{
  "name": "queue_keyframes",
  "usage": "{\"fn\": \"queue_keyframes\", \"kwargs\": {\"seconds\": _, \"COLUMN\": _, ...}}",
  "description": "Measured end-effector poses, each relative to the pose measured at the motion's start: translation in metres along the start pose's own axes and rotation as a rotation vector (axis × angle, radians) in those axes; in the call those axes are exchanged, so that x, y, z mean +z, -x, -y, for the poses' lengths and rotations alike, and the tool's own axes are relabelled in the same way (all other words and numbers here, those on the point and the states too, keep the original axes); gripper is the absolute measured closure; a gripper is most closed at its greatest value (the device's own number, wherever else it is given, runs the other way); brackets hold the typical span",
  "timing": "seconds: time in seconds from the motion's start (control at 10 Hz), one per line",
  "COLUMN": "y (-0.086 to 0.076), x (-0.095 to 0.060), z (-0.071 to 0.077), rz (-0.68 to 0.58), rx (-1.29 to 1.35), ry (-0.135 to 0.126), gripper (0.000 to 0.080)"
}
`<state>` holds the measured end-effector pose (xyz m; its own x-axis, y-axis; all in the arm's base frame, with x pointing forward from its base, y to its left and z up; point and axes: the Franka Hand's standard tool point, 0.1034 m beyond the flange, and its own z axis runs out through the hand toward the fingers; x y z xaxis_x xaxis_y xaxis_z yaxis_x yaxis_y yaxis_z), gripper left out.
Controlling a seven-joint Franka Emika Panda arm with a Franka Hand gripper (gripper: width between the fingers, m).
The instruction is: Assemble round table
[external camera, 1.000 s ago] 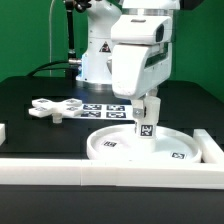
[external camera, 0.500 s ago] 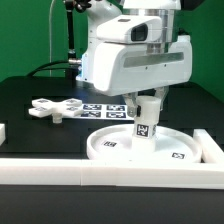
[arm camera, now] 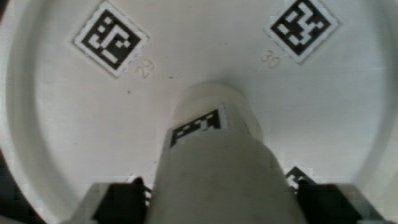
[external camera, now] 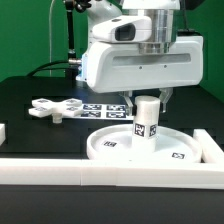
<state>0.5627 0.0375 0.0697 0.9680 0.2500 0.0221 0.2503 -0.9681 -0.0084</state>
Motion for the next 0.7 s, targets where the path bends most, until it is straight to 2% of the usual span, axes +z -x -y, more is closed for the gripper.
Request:
{"fn": "queue_keyframes", "kwargs": {"seconds": 0.3, "y": 0.0033, "x": 0.0007, "z": 0.0034, "rz": -0.009, "rx": 0.334, "ry": 0.003, "gripper": 0.0390}}
{"fn": "queue_keyframes", "kwargs": {"seconds": 0.4, "y": 0.0035, "x": 0.0008, "z": 0.0037, "rz": -0.009, "rx": 0.470, "ry": -0.003, "gripper": 0.0390}}
{"fn": "queue_keyframes", "kwargs": {"seconds": 0.6, "y": 0.0047, "x": 0.0007, "z": 0.0034, "rz": -0.003, "rx": 0.749, "ry": -0.045, "gripper": 0.0390}}
{"fn": "queue_keyframes", "kwargs": {"seconds": 0.7, "y": 0.0046, "x": 0.0008, "z": 0.0038, "rz": -0.004, "rx": 0.806, "ry": -0.044, "gripper": 0.0390}}
